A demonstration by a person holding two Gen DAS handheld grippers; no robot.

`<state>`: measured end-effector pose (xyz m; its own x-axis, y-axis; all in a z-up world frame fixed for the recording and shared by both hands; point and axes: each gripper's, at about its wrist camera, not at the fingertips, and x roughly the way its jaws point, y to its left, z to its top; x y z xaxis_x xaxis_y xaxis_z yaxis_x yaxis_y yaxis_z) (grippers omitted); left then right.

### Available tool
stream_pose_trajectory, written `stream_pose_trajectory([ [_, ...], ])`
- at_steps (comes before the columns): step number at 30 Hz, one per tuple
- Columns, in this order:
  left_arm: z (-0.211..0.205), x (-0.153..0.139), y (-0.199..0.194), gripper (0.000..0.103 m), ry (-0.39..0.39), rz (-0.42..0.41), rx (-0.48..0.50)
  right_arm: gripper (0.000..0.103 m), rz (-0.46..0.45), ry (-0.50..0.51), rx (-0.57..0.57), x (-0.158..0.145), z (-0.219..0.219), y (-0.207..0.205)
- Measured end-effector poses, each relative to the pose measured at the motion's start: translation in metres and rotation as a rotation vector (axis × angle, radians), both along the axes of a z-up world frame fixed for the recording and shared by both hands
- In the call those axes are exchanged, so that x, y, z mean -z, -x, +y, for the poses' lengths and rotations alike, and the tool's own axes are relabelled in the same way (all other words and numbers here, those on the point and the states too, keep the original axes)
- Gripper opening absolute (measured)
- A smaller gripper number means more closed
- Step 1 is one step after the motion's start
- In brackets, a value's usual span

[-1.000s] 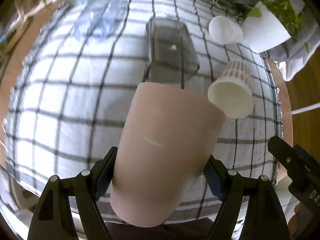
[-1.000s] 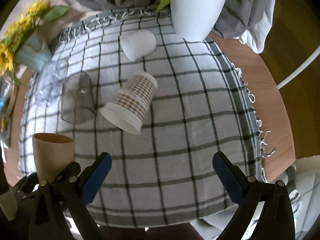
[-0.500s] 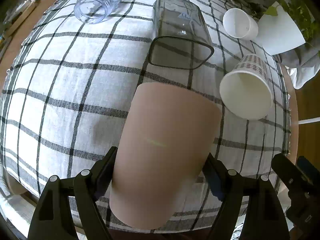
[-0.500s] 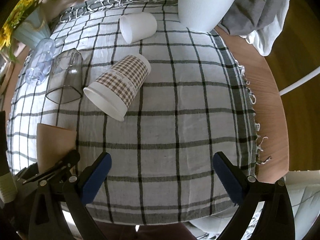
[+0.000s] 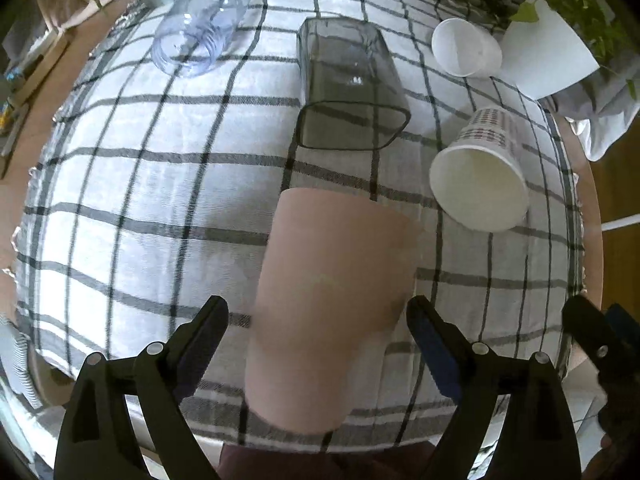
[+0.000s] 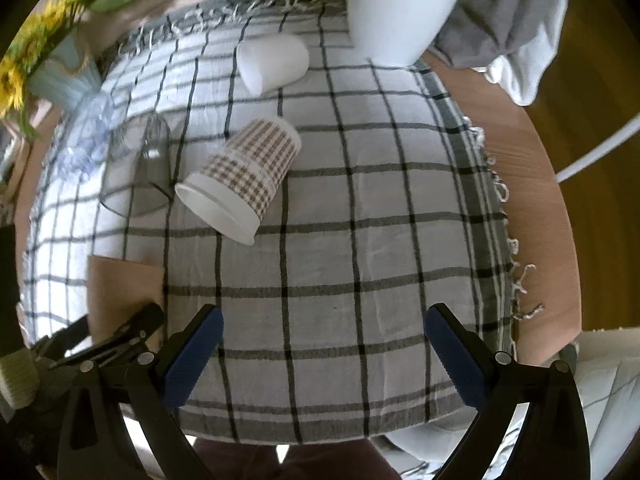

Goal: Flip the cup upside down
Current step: 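Grasp the pink cup with the right tool while the left tool releases it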

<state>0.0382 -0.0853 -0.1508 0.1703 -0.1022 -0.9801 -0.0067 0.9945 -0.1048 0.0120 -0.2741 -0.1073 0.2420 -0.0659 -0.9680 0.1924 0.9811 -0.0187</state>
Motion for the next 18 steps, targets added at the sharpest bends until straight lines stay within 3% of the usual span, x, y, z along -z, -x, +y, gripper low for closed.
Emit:
stream_pose_trajectory([
  [8,0.016,-0.037,0.010,0.096,-0.068,-0.078,0.018,0.102,-0.061,-0.040,0.053,-0.026,0.003,0.014],
  [18,0.065,-0.056,0.023,0.096,-0.158,-0.136,0.005,0.102,-0.034,-0.104,0.082,-0.018,0.035,0.024],
])
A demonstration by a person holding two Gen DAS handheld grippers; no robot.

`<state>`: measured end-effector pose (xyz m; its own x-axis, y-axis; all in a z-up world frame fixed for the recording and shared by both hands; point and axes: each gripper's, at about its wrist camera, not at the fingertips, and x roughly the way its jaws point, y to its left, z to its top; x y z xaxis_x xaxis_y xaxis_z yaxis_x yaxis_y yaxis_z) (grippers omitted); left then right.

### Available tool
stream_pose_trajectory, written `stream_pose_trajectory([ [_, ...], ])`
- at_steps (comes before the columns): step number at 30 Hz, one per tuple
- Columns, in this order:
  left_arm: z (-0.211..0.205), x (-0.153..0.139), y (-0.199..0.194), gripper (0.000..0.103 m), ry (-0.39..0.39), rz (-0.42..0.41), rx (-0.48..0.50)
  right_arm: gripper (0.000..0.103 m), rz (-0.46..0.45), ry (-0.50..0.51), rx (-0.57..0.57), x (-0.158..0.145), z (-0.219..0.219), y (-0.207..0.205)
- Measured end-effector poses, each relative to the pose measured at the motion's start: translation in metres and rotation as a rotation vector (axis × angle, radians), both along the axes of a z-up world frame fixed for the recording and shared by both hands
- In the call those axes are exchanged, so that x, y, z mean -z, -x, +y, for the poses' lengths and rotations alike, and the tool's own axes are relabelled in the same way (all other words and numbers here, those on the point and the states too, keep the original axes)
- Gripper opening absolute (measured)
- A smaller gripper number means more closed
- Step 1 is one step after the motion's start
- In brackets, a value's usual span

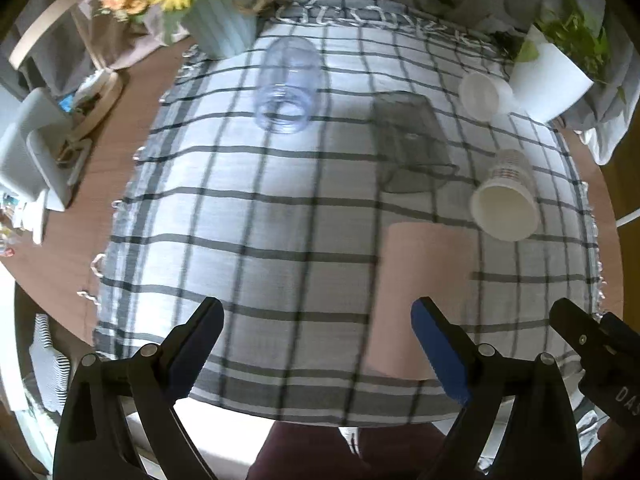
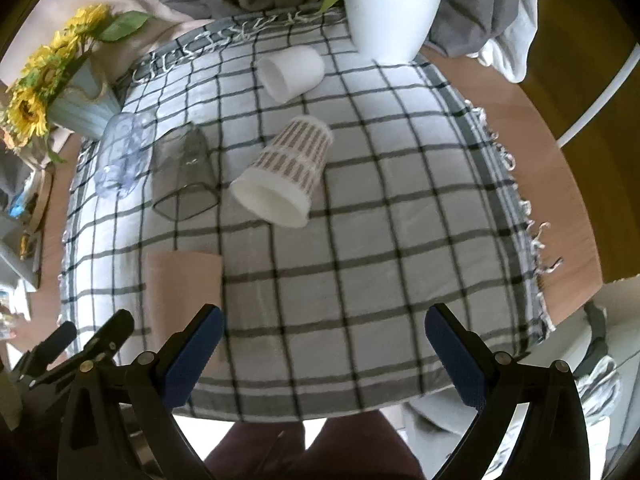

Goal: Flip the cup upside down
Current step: 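Grasp the pink cup with the right tool while the left tool releases it, then rotate the pink cup opening-down with the right tool and lower it onto the cloth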

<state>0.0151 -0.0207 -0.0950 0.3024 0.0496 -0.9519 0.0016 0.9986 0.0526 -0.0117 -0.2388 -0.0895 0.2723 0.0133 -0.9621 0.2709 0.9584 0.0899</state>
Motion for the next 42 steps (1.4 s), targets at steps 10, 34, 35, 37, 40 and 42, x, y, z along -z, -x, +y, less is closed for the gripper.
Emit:
stream_pose_trajectory([
  [10,0.047,0.008,0.001,0.096,-0.047,-0.002,0.020,0.101,0.006,-0.035,-0.030,0.011,0.055,0.006],
  [34,0.086,0.043,0.008,0.096,-0.052,0.059,0.070,0.079,0.093,-0.082,-0.046,0.068,0.120,0.004],
  [35,0.086,0.043,0.008,0.096,-0.053,0.058,0.075,0.079,0.090,-0.080,-0.043,0.070,0.120,0.003],
  [37,0.084,0.043,0.007,0.096,-0.046,0.059,0.084,0.073,0.088,-0.085,-0.042,0.074,0.120,0.002],
  [40,0.081,0.043,0.006,0.096,-0.044,0.055,0.094,0.063,0.076,-0.101,-0.067,0.075,0.125,0.002],
  [42,0.079,0.042,0.005,0.096,-0.042,0.047,0.100,0.063,0.075,-0.085,-0.074,0.073,0.126,0.004],
])
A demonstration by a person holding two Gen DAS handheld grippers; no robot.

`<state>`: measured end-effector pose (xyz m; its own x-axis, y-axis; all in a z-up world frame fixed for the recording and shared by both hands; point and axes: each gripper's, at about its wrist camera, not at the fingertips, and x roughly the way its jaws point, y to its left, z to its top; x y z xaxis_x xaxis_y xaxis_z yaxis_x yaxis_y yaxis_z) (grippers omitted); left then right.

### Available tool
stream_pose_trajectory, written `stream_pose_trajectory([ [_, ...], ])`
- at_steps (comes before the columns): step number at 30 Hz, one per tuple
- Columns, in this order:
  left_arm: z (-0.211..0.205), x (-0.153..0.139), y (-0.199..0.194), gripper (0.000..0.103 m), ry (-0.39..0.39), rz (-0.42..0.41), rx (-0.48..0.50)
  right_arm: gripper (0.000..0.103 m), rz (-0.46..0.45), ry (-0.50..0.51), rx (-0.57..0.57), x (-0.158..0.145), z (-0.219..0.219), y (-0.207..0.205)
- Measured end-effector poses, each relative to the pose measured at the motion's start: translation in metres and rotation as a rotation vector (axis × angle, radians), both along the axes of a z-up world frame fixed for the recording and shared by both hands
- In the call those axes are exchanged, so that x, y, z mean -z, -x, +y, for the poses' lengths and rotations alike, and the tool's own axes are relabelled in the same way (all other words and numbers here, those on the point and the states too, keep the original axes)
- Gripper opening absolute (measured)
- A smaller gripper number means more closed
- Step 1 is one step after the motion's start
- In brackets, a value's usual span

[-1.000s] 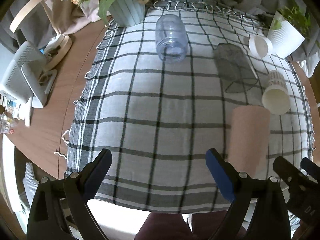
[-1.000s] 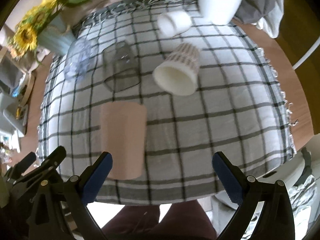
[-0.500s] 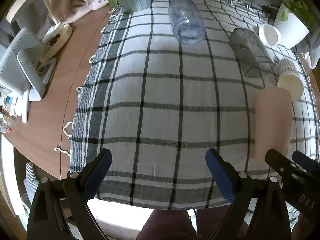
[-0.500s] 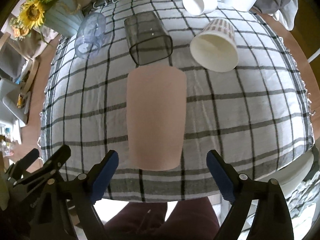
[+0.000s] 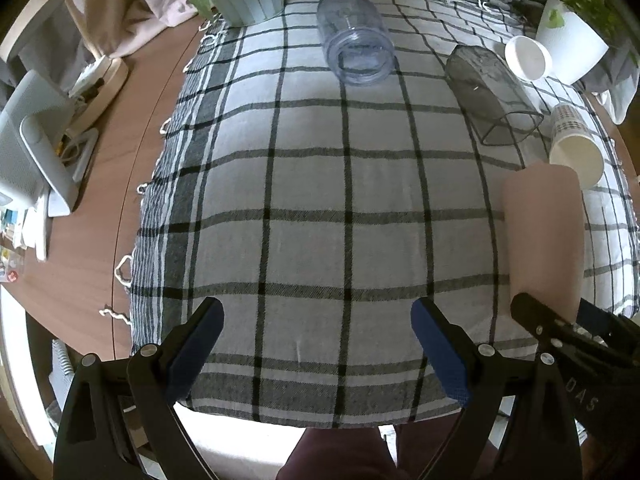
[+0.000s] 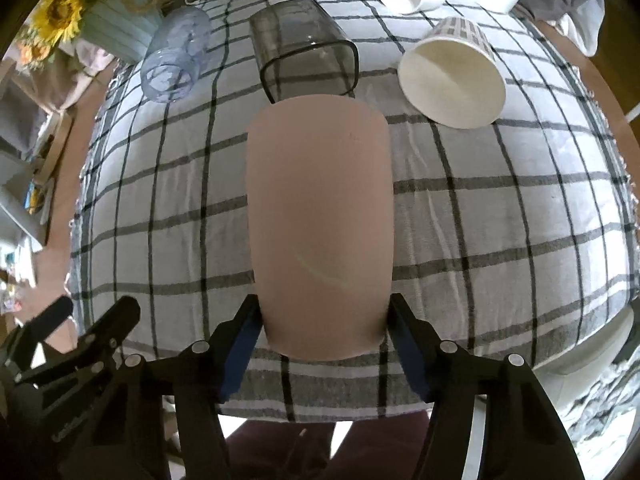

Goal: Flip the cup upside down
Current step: 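Rotate the pink cup opening-down with the right tool and lower it onto the cloth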

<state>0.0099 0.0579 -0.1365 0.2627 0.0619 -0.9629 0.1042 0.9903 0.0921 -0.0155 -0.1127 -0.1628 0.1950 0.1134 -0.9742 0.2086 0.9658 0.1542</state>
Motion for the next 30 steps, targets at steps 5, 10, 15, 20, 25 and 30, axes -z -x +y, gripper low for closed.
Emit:
stream_pose_trajectory([
  [5,-0.005,-0.006,-0.002,0.096,0.012,-0.017,0.012,0.063,-0.001,-0.001,0.017,-0.007,-0.006,0.005],
  [10,-0.010,-0.013,-0.004,0.096,0.026,-0.038,0.027,0.063,-0.025,0.001,0.034,-0.028,-0.013,0.012],
  [15,-0.014,-0.018,-0.006,0.096,0.042,-0.058,0.033,0.063,-0.038,0.007,0.034,-0.048,-0.020,0.017],
  [20,-0.014,-0.021,-0.009,0.096,0.056,-0.067,0.032,0.063,-0.062,0.021,0.030,-0.057,-0.023,0.013],
  [25,-0.007,-0.025,-0.012,0.096,0.051,-0.086,0.002,0.063,-0.095,0.053,0.025,-0.061,-0.019,0.000],
  [30,0.000,-0.026,-0.015,0.096,0.041,-0.091,-0.017,0.063,-0.120,0.074,0.025,-0.063,-0.019,-0.016],
])
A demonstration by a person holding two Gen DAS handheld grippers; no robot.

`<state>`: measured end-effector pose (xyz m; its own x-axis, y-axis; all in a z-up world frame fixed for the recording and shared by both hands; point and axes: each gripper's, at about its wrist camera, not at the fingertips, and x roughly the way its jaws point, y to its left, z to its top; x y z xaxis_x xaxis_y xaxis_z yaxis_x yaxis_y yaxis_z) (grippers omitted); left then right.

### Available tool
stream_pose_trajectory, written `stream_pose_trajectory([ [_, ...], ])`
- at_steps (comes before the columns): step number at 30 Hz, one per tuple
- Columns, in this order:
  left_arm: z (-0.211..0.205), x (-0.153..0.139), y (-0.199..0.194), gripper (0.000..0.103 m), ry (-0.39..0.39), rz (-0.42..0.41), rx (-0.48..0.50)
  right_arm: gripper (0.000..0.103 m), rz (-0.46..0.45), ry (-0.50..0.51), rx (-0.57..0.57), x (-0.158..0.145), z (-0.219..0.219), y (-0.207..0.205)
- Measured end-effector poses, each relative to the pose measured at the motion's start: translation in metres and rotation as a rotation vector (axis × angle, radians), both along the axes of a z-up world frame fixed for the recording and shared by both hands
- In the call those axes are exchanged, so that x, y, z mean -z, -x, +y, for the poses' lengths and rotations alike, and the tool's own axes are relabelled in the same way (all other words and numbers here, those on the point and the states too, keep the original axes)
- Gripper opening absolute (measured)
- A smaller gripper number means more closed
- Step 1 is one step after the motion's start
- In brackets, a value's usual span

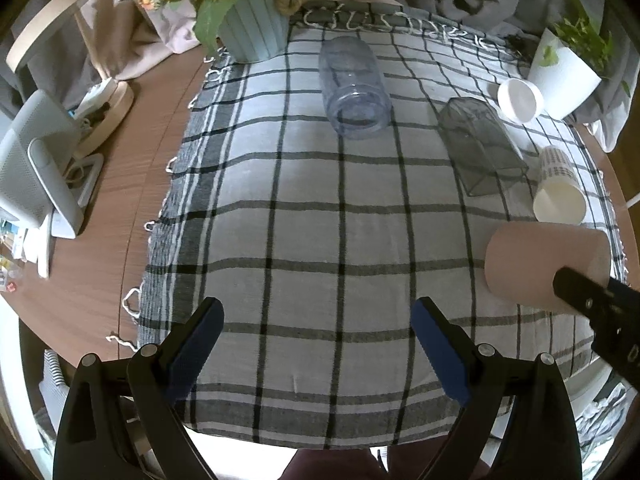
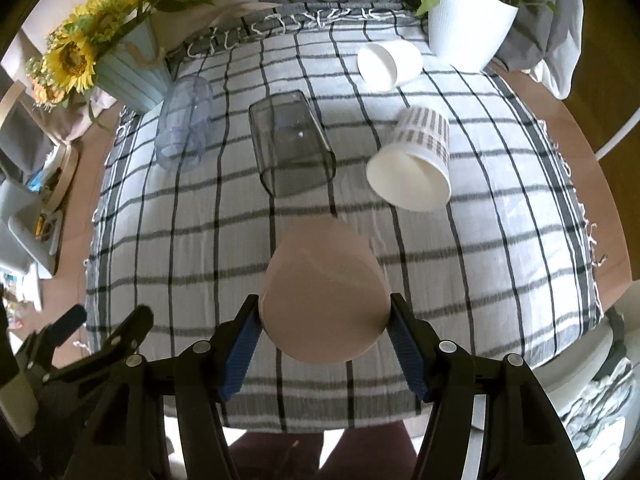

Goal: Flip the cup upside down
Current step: 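Rotate the pink cup opening-down with the right tool and lower it onto the cloth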

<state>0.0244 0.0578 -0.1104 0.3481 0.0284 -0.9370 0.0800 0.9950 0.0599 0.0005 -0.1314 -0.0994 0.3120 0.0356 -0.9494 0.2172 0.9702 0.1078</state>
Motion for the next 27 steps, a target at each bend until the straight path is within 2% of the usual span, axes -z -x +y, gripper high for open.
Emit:
stream_pose_trajectory([
  [15,0.007,-0.007,-0.009,0.096,-0.022,-0.030,-0.040,0.062,-0.025,0.093,-0.064,0.005,0.017,-0.032],
  [27,0.005,-0.016,-0.010,0.096,-0.038,-0.050,-0.059,0.063,-0.021,0.069,-0.058,0.005,0.016,-0.032],
])
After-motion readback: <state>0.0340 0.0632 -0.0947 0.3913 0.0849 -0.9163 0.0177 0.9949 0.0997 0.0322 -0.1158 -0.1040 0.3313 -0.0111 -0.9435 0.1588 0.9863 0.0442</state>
